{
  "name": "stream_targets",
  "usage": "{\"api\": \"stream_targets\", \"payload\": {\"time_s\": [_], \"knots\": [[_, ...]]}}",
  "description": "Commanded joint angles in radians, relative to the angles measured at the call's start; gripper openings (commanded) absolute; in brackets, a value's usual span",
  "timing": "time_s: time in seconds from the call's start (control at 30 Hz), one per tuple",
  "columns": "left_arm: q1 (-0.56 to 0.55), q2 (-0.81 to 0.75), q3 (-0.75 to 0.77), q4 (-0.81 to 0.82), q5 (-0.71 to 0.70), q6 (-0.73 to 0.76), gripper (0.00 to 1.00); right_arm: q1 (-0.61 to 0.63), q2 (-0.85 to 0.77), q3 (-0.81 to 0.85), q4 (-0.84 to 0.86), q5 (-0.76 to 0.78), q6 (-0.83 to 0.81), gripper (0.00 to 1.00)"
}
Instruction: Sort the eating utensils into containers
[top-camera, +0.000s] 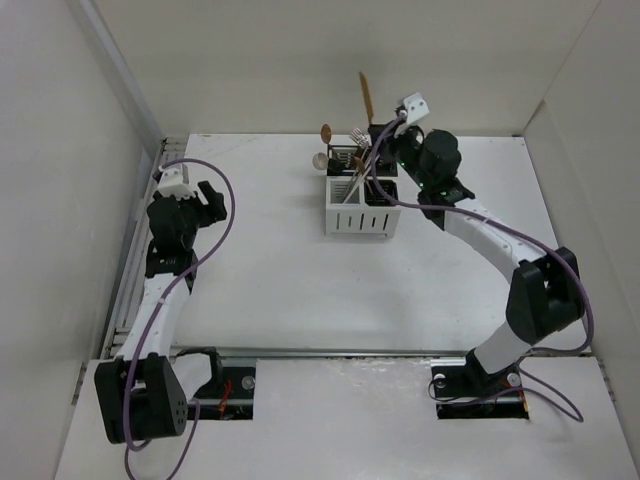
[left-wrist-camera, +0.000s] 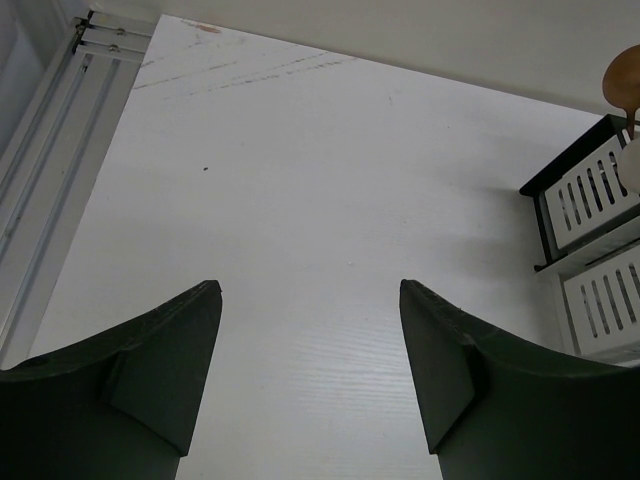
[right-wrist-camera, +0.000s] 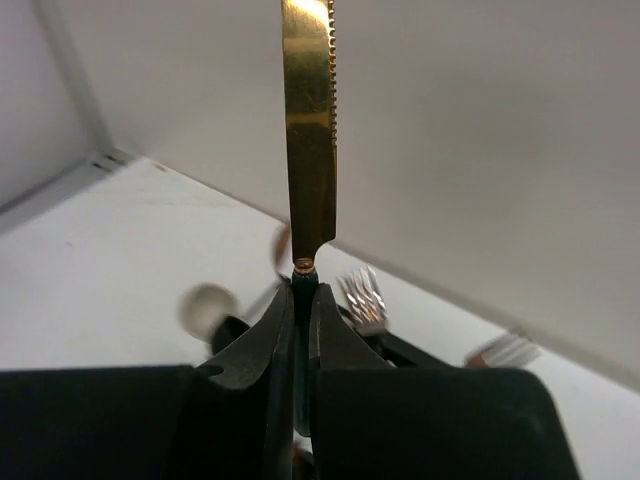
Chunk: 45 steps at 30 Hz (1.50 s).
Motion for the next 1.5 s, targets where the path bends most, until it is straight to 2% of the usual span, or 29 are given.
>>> {"api": "stream_targets", "payload": {"time_s": [0.0, 0.3, 0.57, 0.87, 0.93, 0.97, 1.03, 1.07, 1.1, 1.23, 1.47], "knots": [[0.004, 0.038, 0.084, 0.053, 0.016, 0.013, 0.69, -0.083, 0.062, -0.110, 0.190, -0.054, 0.053, 0.00], [0.004, 0.182, 0.151, 0.095, 0.045, 0.013, 0.69, -0.104, 0.095, -0.197, 0.232, -0.065, 0.118, 0.00], [0.004, 0.202, 0.160, 0.105, 0.055, 0.013, 0.69, -0.104, 0.104, -0.289, 0.232, -0.086, 0.129, 0.00], [0.004, 0.184, 0.142, 0.105, 0.055, 0.022, 0.69, -0.104, 0.124, -0.279, 0.232, -0.109, 0.110, 0.00], [0.004, 0.184, 0.133, 0.105, 0.055, 0.022, 0.69, -0.104, 0.124, -0.292, 0.232, -0.120, 0.110, 0.06], [0.004, 0.173, 0.133, 0.105, 0.055, 0.022, 0.69, -0.104, 0.115, -0.293, 0.232, -0.120, 0.110, 0.17], [0.004, 0.173, 0.124, 0.105, 0.055, 0.022, 0.69, -0.104, 0.101, -0.323, 0.232, -0.132, 0.110, 0.32], [0.004, 0.163, 0.124, 0.105, 0.055, 0.022, 0.69, -0.104, 0.086, -0.323, 0.232, -0.132, 0.110, 0.44], [0.004, 0.162, 0.124, 0.105, 0.055, 0.022, 0.69, -0.104, 0.068, -0.338, 0.232, -0.132, 0.110, 0.48], [0.004, 0.152, 0.113, 0.105, 0.064, 0.022, 0.69, -0.104, 0.020, -0.366, 0.232, -0.122, 0.110, 0.54], [0.004, 0.124, 0.093, 0.115, 0.073, 0.022, 0.69, -0.104, -0.083, -0.377, 0.221, -0.113, 0.110, 0.57]]}}
